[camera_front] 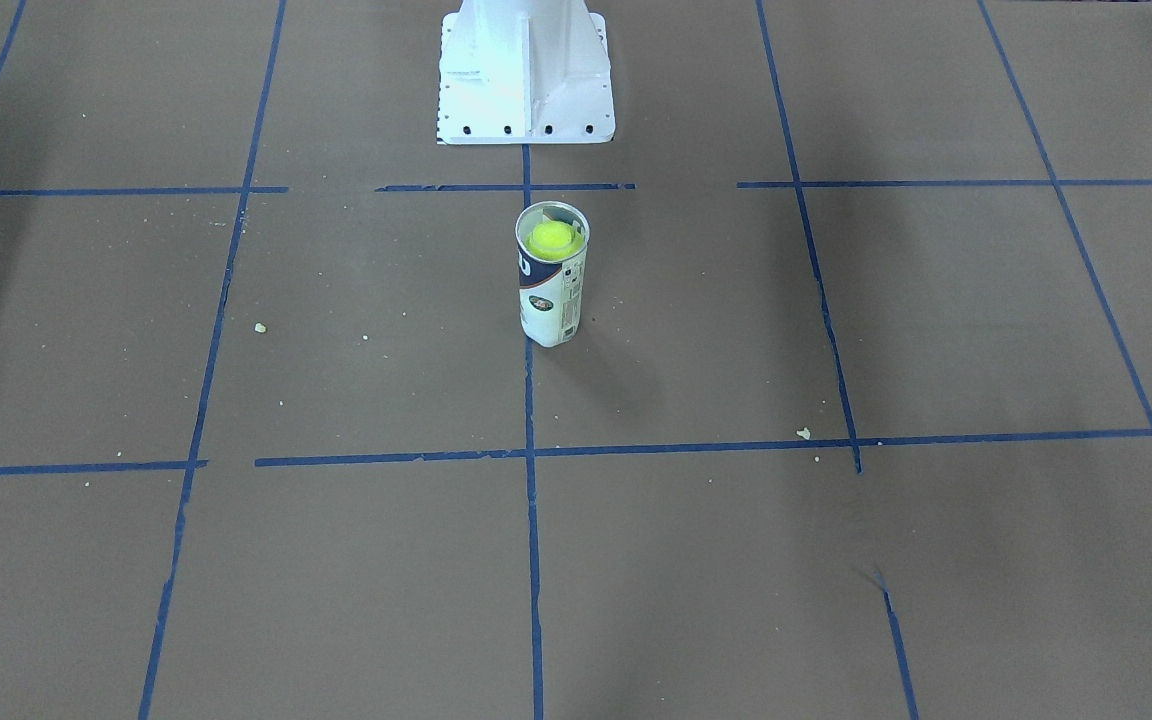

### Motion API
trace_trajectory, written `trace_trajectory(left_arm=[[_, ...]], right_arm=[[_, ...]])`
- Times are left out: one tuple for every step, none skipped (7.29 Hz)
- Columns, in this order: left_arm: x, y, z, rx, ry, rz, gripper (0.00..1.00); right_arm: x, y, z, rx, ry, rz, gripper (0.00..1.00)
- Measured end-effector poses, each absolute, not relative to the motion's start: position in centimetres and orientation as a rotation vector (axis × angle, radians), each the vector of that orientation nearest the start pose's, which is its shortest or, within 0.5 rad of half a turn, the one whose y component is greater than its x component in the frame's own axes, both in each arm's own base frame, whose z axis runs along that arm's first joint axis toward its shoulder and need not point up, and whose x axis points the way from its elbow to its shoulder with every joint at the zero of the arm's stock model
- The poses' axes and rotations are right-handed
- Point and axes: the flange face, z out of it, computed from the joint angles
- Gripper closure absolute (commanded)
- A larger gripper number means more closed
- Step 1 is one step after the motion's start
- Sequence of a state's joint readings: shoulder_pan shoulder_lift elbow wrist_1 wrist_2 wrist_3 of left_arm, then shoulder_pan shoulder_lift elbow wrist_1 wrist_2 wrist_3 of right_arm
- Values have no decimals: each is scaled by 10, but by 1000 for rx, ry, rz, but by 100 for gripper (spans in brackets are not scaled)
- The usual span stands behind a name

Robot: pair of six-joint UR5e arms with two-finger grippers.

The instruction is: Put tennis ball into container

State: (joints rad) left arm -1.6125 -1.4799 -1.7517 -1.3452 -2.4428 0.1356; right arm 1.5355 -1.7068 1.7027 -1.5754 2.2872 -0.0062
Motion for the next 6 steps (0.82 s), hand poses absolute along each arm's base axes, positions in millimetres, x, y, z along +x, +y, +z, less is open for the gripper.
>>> trace_trajectory(left_arm=[[-75, -437, 628, -49, 890, 29, 0], [-75, -436, 628, -46, 892, 32, 0], [-75, -438, 626, -40, 890, 36, 0], [-75, -441, 623, -38, 885, 36, 0], [-75, -442, 623, -41, 883, 33, 0], [-76, -439, 624, -46, 871, 32, 0]], right_arm=[[53, -436, 661, -19, -716, -36, 0], [53, -436, 661, -19, -716, -36, 0], [53, -436, 661, -19, -716, -36, 0], [53, -436, 661, -18, -716, -37, 0], [53, -436, 661, -18, -716, -37, 0], [53, -436, 661, -18, -716, -37, 0]])
